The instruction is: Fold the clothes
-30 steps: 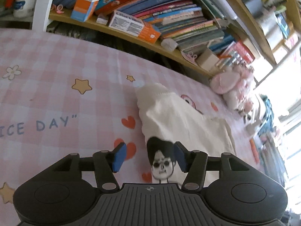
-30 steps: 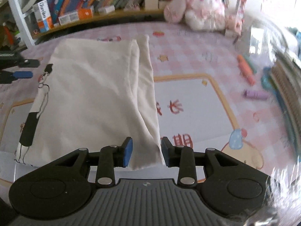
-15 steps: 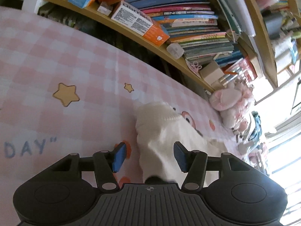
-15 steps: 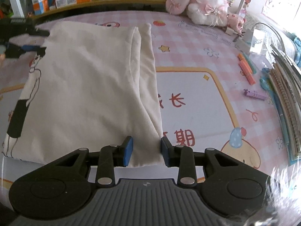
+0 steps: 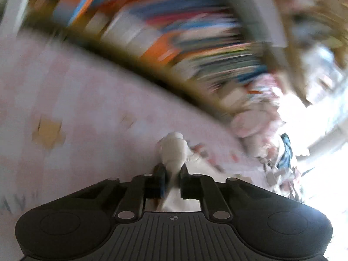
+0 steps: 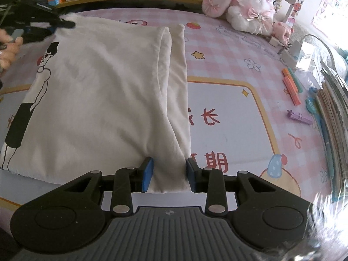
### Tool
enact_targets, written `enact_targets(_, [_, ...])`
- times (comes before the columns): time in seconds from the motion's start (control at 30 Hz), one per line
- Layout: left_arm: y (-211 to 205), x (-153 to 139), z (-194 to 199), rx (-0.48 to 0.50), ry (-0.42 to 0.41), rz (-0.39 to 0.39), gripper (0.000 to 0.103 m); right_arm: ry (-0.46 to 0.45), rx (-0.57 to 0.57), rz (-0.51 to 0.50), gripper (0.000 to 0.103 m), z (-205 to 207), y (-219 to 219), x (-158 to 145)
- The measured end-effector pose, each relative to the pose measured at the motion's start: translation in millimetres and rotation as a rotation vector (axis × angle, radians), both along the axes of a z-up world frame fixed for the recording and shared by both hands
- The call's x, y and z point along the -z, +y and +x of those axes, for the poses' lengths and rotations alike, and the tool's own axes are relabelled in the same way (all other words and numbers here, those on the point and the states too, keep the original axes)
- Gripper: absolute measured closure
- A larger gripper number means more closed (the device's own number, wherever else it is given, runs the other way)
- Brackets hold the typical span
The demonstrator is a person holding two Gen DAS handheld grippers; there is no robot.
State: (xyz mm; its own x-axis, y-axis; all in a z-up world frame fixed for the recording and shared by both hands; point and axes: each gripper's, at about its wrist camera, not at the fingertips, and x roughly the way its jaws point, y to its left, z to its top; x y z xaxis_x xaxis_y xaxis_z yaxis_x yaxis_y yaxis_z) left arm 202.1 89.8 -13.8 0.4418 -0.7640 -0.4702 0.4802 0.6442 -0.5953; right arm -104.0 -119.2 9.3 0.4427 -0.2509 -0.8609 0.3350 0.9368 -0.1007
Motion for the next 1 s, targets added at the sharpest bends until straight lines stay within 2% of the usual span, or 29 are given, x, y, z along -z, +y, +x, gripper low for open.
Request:
enact_targets(0.1, [-8,-19,-26,0.067,-0.219,0.002,0.091,-0.006,0.017,0.014,0.072,0,-1,0])
enact_targets(0.13, [-10,-23,-31,0.083,-0.268,0.009,0.09,-0.004,0.02,0.017,0.072,0,-2,-1])
enact_targets(0.2, [-18,-9,-6,0.053,-0.133,0.082,0.088,-0.001,0.023,0.02,0.072,0,-2,-1])
enact_targets(0.23, [-15,-2,6,0.029,-0.051,0.08,0.088,0.001,0.021,0.018,0.072,1,-1,-1])
enact_targets(0.33, [-7,18,40,-0.041,0.183,0.068,0.078,0.005,0.017,0.014,0.072,1,0,-1])
enact_targets(0.37, [-2,16,40,-0.048,0.196,0.045,0.075,0.005,0.017,0.014,0.072,0,0,-1])
enact_targets(0.43, [5,8,32,-0.048,0.149,0.045,0.066,0.004,0.018,0.014,0.072,0,-1,0])
enact_targets(0.5, [16,5,23,-0.079,0.123,0.051,0.052,0.002,0.02,0.017,0.072,0,-2,0])
enact_targets(0.57, [26,4,15,-0.105,0.101,0.056,0.052,0.001,0.019,0.019,0.072,-1,-2,-1])
enact_targets(0.73, [32,14,-8,-0.05,0.135,0.059,0.052,0.0,0.021,0.026,0.071,0,-4,-1])
enact_targets(0.87, [32,23,-13,-0.041,0.184,0.009,0.057,-0.002,0.023,0.022,0.071,0,-3,0])
enact_targets(0.93, [31,27,-15,-0.035,0.206,-0.013,0.075,-0.002,0.023,0.018,0.071,-1,-2,0])
enact_targets(0.97, [29,28,-15,-0.028,0.206,-0.011,0.094,-0.002,0.023,0.016,0.071,-1,-2,0])
enact_targets(1.0, [26,27,-15,-0.023,0.196,-0.005,0.1,-0.003,0.024,0.015,0.071,-1,-1,1])
